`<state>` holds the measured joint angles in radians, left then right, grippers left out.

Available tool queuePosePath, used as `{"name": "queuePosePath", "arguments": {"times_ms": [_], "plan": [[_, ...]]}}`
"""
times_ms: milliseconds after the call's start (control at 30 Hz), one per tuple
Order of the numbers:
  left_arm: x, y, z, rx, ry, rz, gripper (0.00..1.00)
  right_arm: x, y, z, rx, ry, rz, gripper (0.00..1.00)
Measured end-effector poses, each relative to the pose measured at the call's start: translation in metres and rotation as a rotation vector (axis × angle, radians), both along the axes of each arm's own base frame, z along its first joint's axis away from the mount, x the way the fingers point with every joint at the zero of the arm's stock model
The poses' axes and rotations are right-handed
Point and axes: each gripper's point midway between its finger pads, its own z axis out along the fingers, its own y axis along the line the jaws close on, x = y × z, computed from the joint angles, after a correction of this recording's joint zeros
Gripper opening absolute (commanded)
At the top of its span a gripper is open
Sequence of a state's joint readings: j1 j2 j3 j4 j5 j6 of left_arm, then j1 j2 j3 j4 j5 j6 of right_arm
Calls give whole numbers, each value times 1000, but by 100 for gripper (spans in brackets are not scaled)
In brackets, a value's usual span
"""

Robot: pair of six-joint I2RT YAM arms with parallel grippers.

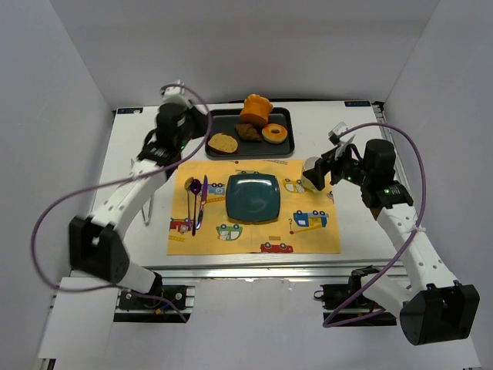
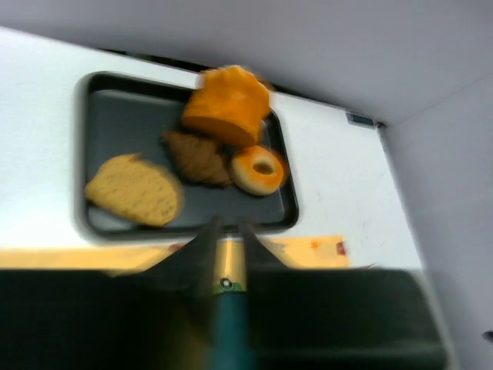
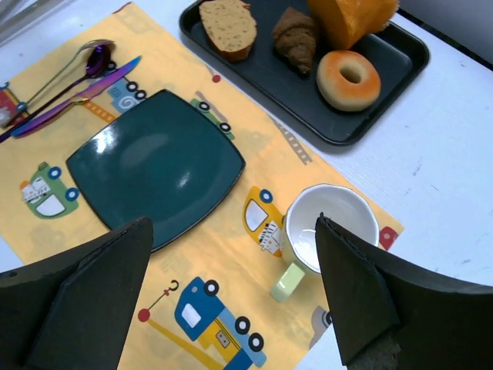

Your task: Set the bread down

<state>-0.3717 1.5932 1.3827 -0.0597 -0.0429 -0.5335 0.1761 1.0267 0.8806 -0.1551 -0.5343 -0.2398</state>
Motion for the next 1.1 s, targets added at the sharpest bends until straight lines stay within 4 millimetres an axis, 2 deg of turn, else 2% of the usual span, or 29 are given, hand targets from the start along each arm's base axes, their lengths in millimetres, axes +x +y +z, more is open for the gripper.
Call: {"name": "queuePosePath", "arguments": {"times_ms": [33, 67, 133, 167, 200, 233, 267, 300, 333, 400, 433, 467, 500, 600, 767, 833, 967, 1100], "plan": [[-19, 20, 5, -9, -17, 34, 0, -1, 2, 0, 4, 1, 11, 89], [-32, 37, 4, -2, -15, 65, 0, -4, 4, 0, 3, -4, 39, 89], [-62, 86, 1, 2, -10, 166, 0, -12, 11, -1, -26, -42, 137, 89], [-72, 105, -3, 9, -3, 209, 0, -18, 15, -3, -42, -64, 193, 89], [-83, 130, -10, 21, 12, 274, 2, -27, 20, -6, -75, -106, 287, 84], [-95, 155, -21, 42, 45, 340, 17, -37, 25, -10, -94, -147, 373, 78], [-104, 173, -31, 66, 77, 391, 39, -46, 29, -14, -101, -174, 443, 71], [-114, 190, -43, 96, 119, 434, 75, -56, 34, -17, -98, -199, 510, 49], [-121, 202, -53, 118, 159, 466, 86, -64, 40, -20, -92, -218, 571, 39], [-136, 224, -76, 168, 253, 519, 93, -75, 51, -25, -65, -216, 656, 31], [-141, 232, -85, 190, 293, 536, 95, -79, 56, -28, -55, -207, 689, 35], [-149, 237, -95, 227, 341, 538, 96, -80, 61, -33, -47, -183, 719, 51], [-150, 245, -105, 242, 380, 554, 96, -81, 65, -37, -43, -164, 743, 62], [-155, 253, -136, 325, 490, 524, 95, -77, 73, -44, -39, -116, 781, 87], [-165, 249, -196, 457, 630, 361, 96, -73, 77, -44, -45, -122, 797, 89], [-165, 249, -208, 500, 648, 309, 96, -74, 77, -44, -45, -122, 797, 89], [-153, 254, -227, 553, 662, 235, 91, -74, 76, -42, -56, -137, 787, 89], [-150, 260, -260, 580, 729, 176, 87, -76, 74, -40, -66, -157, 778, 90]]}}
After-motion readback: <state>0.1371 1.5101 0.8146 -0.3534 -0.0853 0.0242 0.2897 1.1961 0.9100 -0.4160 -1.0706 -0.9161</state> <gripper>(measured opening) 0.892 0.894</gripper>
